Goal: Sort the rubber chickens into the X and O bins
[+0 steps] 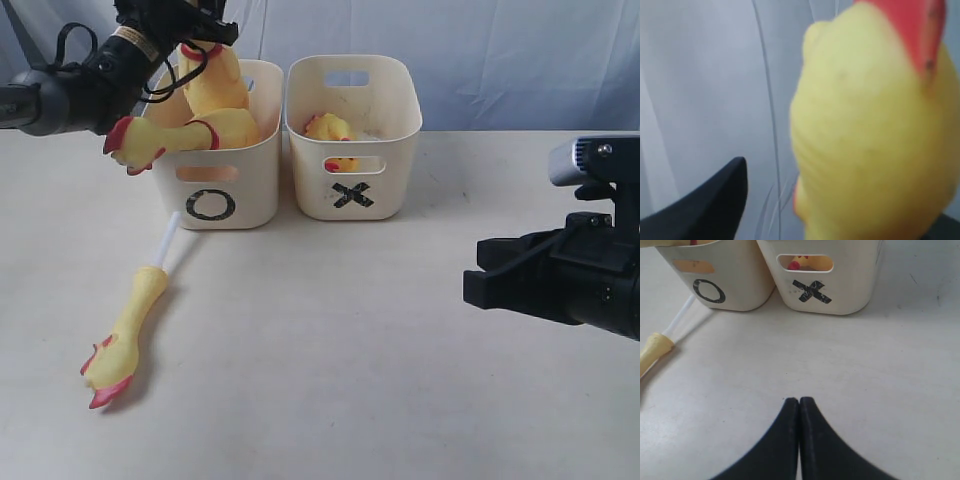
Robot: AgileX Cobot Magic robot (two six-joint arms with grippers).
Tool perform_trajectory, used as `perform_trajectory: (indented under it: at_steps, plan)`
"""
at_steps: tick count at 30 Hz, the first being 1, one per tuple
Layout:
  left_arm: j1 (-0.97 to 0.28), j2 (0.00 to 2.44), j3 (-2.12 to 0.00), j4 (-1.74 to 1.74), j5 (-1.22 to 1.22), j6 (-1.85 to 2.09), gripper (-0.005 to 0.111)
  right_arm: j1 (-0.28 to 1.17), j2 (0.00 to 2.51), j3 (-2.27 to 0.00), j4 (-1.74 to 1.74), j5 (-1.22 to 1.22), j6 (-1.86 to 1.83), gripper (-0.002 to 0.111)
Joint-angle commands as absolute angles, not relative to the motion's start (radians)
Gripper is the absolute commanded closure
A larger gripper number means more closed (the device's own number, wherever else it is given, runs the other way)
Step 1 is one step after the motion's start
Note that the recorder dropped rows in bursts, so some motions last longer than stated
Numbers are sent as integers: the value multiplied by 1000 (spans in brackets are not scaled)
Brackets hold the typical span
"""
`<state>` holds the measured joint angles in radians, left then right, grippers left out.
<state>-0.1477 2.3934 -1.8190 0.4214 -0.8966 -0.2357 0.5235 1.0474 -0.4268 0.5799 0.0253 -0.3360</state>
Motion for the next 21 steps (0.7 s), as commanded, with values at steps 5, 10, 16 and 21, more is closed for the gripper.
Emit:
perform_trajectory:
  at_steps: [5,10,16,21]
  plan:
    - [-140,2353,-1822,455,-774,-356,30,519,1041,-423,578,19,-339,109]
    - [-138,2309,-1822,615,-533,-427,29,519,1041,-423,578,19,-339,109]
    - [-138,2237,-1809,832,-306,-623,29,519,1041,-423,578,19,-339,109]
    - [-138,2196,-1784,1158,-379,-953,29,519,1041,-423,578,19,-339,109]
